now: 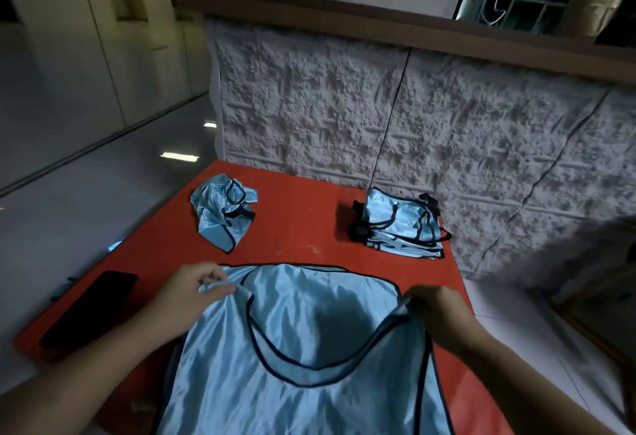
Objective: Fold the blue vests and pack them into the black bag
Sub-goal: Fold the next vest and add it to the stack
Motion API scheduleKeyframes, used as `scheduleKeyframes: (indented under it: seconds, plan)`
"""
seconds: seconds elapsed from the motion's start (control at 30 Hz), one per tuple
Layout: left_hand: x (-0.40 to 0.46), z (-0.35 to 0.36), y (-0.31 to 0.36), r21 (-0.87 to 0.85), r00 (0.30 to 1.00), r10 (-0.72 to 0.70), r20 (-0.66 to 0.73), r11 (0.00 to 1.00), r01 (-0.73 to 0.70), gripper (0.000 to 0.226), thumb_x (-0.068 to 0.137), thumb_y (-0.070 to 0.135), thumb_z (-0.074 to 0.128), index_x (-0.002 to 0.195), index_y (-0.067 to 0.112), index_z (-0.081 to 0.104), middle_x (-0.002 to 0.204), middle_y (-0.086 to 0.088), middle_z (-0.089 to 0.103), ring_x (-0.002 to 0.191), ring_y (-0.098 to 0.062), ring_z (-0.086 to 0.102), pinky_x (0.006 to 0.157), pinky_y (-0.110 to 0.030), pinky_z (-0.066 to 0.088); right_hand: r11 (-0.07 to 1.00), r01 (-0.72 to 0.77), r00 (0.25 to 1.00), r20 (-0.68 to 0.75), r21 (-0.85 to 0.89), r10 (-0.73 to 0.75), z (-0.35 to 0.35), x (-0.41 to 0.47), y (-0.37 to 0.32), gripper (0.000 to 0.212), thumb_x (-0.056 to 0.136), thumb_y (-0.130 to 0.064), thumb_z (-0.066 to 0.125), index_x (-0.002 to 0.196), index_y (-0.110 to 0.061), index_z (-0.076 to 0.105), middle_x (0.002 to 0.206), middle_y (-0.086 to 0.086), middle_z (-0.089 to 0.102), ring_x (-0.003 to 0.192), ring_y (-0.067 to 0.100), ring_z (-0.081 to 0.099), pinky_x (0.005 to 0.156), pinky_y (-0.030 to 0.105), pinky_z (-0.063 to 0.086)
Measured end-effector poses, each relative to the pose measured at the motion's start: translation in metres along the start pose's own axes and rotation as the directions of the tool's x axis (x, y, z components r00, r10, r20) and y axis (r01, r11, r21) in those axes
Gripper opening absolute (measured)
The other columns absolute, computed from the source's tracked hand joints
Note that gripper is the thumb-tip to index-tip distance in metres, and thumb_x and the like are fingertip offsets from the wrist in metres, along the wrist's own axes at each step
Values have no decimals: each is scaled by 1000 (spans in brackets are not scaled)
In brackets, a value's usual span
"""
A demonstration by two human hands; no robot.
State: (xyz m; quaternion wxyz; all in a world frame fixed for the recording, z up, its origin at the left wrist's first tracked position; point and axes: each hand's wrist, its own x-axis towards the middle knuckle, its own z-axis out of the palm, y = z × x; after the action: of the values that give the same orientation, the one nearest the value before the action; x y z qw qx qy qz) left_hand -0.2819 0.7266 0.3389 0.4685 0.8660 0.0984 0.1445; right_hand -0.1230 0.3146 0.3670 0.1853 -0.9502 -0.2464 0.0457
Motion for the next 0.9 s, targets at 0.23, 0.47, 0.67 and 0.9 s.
scheduleKeyframes:
  seconds: [0.23,0.47,0.67,0.9]
  plan:
    - [118,21,-30,115,998,-18,-68,993,26,15,87,18,79,77,13,69,75,1,66,70,-5,56,68,-27,41,995,-82,997,-8,-61,82,29,129,23,19,95,-10,55,93,-16,73,92,6,73,88,28,67,72,35,51]
    - [159,64,-99,295,982,-177,-60,937,186,20,89,20,77,74,22,64,80,-2,69,81,-23,67,71,-32,50,977,-166,984,47,-137,174,97,176,46,19,98,-20,48,93,-21,67,94,10,71,87,34,66,70,33,49]
    - [131,75,-98,556,925,-220,-309,748,363,46,91,36,70,132,22,55,131,-15,55,121,-38,48,96,-51,44,943,-295,945,-192,-154,264,117,165,25,58,91,-15,49,149,-15,42,140,14,52,130,36,46,106,47,39]
    - [26,124,-76,757,821,-563,-101,492,430,68,93,76,16,154,52,-4,167,-16,-7,150,-48,-8,114,-71,7,984,-66,993,91,-168,82,162,59,-10,72,100,-55,22,162,-25,3,170,2,3,157,26,-3,127,46,5]
